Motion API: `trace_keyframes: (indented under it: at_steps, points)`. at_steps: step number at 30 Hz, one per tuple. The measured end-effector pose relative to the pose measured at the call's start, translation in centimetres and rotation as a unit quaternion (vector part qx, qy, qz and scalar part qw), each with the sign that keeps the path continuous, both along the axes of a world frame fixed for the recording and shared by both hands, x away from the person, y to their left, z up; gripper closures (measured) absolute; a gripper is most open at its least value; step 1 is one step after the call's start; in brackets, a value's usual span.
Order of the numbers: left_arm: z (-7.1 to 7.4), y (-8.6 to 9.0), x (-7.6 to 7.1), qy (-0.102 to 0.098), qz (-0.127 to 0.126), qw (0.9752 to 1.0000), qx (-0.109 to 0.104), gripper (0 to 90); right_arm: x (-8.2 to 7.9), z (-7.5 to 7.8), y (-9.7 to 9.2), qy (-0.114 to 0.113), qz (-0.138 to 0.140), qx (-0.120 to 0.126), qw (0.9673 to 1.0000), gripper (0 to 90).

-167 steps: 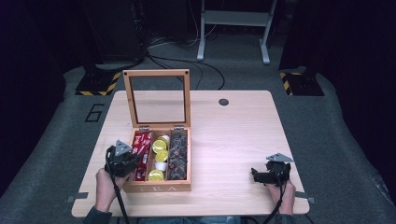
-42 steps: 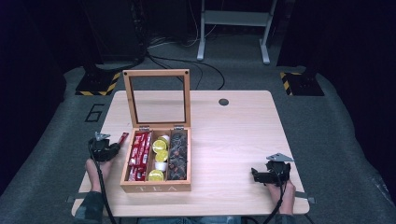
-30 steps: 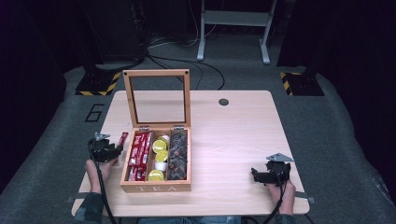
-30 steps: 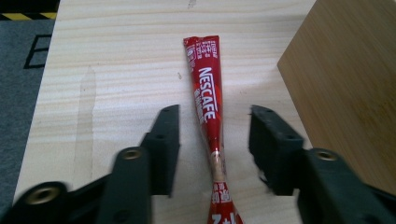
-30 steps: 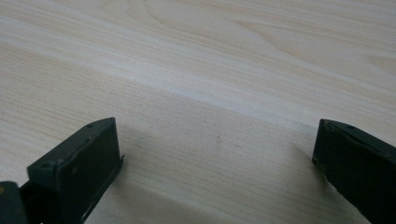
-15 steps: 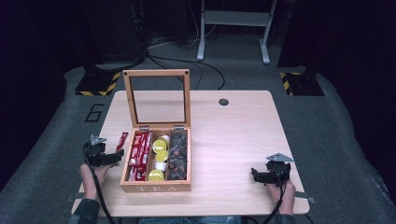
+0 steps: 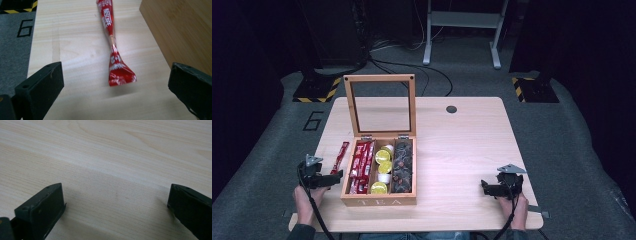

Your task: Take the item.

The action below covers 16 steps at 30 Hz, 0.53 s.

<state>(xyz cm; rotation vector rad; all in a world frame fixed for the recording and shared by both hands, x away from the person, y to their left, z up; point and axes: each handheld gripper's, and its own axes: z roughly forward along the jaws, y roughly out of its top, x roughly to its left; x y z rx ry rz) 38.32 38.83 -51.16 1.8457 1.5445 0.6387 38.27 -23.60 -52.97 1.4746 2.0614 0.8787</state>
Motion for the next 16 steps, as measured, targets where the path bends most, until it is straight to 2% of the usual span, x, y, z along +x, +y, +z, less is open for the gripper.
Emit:
trace_keyframes:
  at_steps: [1, 2, 5, 7, 9, 12, 16]
  points:
    - [-0.1, 0.0, -0.1, 0.0, -0.003, 1.0, 0.005, 0.2, 0.0, 0.0, 0.0, 0.0, 0.0, 0.0, 1.0, 0.0]
    - [-0.2, -0.1, -0.3, -0.003, 0.0, 1.0, 0.0, 0.2, 0.0, 0.0, 0.0, -0.001, -0.003, 0.0, 1.0, 0.0]
    - [-0.6, -0.4, -0.8, 0.0, -0.008, 1.0, 0.004, 0.2, 0.0, 0.0, 0.0, 0.0, 0.0, 0.0, 1.0, 0.0]
    - [-0.9, -0.7, -1.0, 0.009, -0.016, 0.9998, 0.007, 0.2, 0.0, 0.0, 0.0, -0.002, -0.003, 0.0, 1.0, 0.0]
    - [-1.1, -0.9, -1.1, 0.007, -0.016, 0.9998, 0.01, 0.2, 0.0, 0.0, 0.0, 0.0, 0.0, 0.0, 1.0, 0.0]
    - [-1.6, -0.9, -1.3, 0.018, -0.016, 0.9997, 0.01, 0.2, 0.1, 0.0, 0.0, 0.002, -0.002, 0.001, 1.0, 0.0]
    - [-2.0, -1.0, -1.5, 0.008, -0.012, 0.9998, 0.013, 0.1, 0.1, 0.0, 0.0, 0.002, -0.004, 0.001, 1.0, 0.0]
